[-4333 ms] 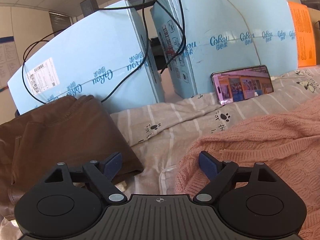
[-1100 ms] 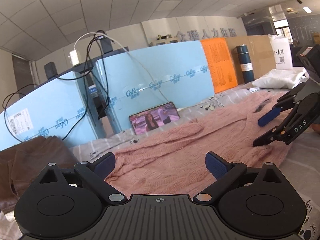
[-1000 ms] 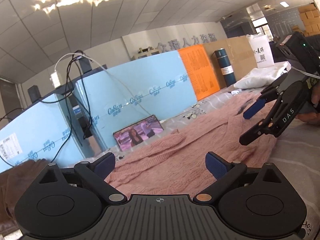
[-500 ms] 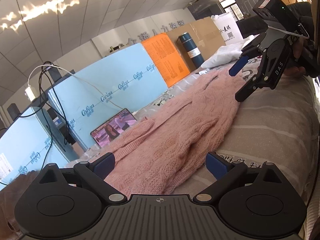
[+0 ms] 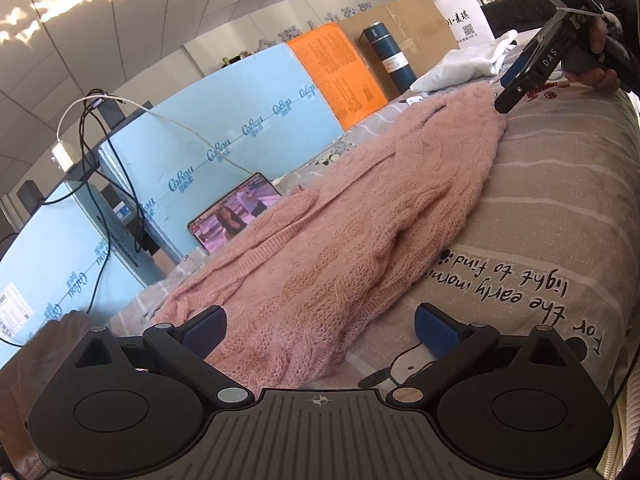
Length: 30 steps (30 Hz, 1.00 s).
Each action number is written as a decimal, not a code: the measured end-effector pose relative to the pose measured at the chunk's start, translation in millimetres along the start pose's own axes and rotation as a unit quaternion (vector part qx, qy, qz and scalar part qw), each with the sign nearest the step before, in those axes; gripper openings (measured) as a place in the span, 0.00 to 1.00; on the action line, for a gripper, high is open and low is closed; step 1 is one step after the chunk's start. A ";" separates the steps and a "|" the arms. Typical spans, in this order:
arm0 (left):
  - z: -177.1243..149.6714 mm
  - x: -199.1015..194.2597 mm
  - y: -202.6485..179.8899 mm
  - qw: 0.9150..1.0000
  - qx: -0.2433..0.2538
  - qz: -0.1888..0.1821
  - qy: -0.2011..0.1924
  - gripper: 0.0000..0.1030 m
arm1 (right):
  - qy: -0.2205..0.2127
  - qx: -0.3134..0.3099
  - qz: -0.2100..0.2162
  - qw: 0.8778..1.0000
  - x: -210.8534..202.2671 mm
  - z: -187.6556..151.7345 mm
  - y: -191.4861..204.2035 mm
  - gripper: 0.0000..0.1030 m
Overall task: Fold clothes
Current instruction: 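Move the right gripper to a pink sweater sleeve and grasp it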
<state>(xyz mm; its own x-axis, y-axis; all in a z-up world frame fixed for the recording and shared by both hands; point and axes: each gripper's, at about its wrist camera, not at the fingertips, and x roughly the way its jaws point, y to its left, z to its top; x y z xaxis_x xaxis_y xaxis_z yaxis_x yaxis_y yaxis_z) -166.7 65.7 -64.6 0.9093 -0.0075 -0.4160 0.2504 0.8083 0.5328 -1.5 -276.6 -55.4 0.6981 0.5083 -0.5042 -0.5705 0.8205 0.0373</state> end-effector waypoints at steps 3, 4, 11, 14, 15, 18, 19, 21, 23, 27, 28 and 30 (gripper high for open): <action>3.8 0.5 4.2 1.000 -0.016 -0.009 -0.014 0.99 | 0.004 0.106 -0.034 0.994 8.4 5.1 -33.3 0.98; 6.1 0.6 6.6 0.999 -0.029 -0.015 -0.024 0.99 | 0.007 0.137 -0.049 0.989 12.2 6.9 -43.6 0.97; 21.2 11.1 21.6 0.989 -0.132 -0.024 -0.064 0.99 | -0.008 0.247 -0.110 0.963 37.1 22.3 -77.3 0.59; 25.9 17.4 33.7 0.974 -0.214 -0.037 -0.071 0.99 | 0.004 0.217 -0.140 0.966 44.5 31.4 -68.9 0.20; 27.2 18.2 36.5 0.969 -0.233 -0.042 -0.076 0.99 | 0.004 0.205 -0.144 0.968 45.3 34.1 -64.9 0.18; 30.6 22.5 36.3 0.966 -0.246 -0.034 -0.077 0.99 | -0.005 0.168 -0.147 0.975 42.0 43.9 -46.5 0.13; 31.1 24.9 35.8 0.966 -0.248 -0.031 -0.071 0.99 | -0.010 0.156 -0.148 0.977 40.0 47.6 -39.3 0.13; 29.9 31.4 36.1 0.964 -0.258 -0.037 -0.048 0.99 | -0.021 0.126 -0.140 0.982 34.8 56.6 -22.5 0.13; 27.4 37.4 37.8 0.959 -0.280 -0.038 -0.025 0.99 | -0.029 0.094 -0.126 0.987 30.8 65.9 -2.6 0.13; 19.8 47.4 49.0 0.934 -0.356 -0.024 0.018 0.99 | -0.029 0.031 -0.103 0.994 31.7 76.1 41.5 0.12; 18.3 48.2 53.0 0.928 -0.372 -0.024 0.023 0.99 | -0.026 0.019 -0.097 0.995 33.1 77.7 51.8 0.12; 15.5 48.2 59.9 0.918 -0.396 -0.020 0.028 0.99 | -0.020 -0.003 -0.086 0.996 36.3 79.5 72.3 0.12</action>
<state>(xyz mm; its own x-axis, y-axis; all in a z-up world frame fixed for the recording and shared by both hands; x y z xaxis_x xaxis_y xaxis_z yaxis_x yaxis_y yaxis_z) -102.7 104.7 -41.3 0.8804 -0.0332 -0.4731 -0.0577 0.9826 -0.1764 16.9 -178.1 -2.4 0.8019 0.3705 -0.4687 -0.4436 0.8947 -0.0517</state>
